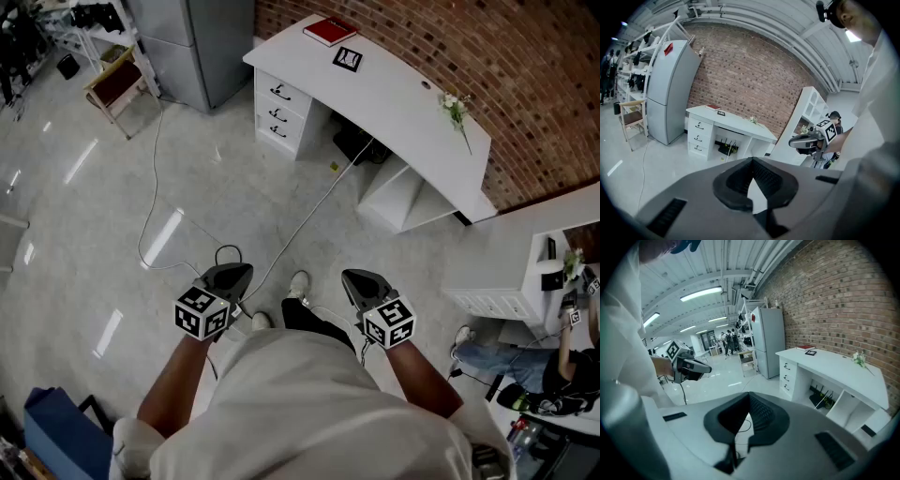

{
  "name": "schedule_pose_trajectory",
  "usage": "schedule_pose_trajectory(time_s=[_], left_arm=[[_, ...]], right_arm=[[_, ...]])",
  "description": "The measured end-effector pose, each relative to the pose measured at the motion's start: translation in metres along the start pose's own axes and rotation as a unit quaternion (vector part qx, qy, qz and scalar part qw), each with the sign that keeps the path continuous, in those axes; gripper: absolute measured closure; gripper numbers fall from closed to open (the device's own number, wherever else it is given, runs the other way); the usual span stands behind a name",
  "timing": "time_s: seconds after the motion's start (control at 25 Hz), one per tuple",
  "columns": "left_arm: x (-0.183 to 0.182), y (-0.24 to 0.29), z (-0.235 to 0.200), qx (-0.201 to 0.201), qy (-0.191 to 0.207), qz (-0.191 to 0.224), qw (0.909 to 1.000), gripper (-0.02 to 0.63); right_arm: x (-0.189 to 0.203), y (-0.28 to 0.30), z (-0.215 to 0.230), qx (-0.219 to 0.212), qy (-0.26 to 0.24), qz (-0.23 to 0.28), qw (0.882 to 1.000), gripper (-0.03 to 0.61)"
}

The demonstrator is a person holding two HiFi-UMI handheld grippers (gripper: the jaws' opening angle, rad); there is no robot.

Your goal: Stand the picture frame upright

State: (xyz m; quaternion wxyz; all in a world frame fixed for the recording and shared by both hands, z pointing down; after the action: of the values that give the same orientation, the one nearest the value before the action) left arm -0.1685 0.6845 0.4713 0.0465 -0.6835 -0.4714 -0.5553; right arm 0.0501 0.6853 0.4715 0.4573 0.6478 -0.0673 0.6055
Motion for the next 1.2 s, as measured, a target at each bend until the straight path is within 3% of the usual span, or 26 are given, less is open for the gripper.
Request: schedule_pose_trajectory(time_s=[0.36, 0.72, 1.04, 1.2], left_arm=[[-0.071, 0.104, 0.002, 0.023, 0.026, -0.023, 0.9991, 0.62], [-0.146, 0.184, -0.003, 0.039, 0.035, -0.02, 0.9985, 0.616], [-0.213, 0.227, -0.046, 0.034, 0.031, -0.015, 0.9988, 0.558], [-0.253, 0.258, -0.084, 0.052, 0.026, -0.022, 0.9981, 0.536]], right_arm=[[-0.037, 0.033, 0.094, -0.017, -0.012, 0.01, 1.0, 0.575], [-0.064, 0.052, 0.198, -0.015, 0.038, 0.032, 0.999, 0.575], [-0.111, 0.085, 0.267, 0.018, 0.06, 0.053, 0.997, 0.526], [-0.135, 0.109, 0.304, 0.051, 0.078, 0.046, 0.995, 0.509]])
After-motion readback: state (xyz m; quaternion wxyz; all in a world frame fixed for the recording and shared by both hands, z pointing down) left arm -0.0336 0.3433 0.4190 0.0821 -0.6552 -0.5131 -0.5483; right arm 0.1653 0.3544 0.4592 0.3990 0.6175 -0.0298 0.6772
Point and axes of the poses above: the fingertips, and each gripper's own axes: y forward along the fingers, z to its right, x out of its underside, the point moved 1 cm from there along -y, backward along the fingers
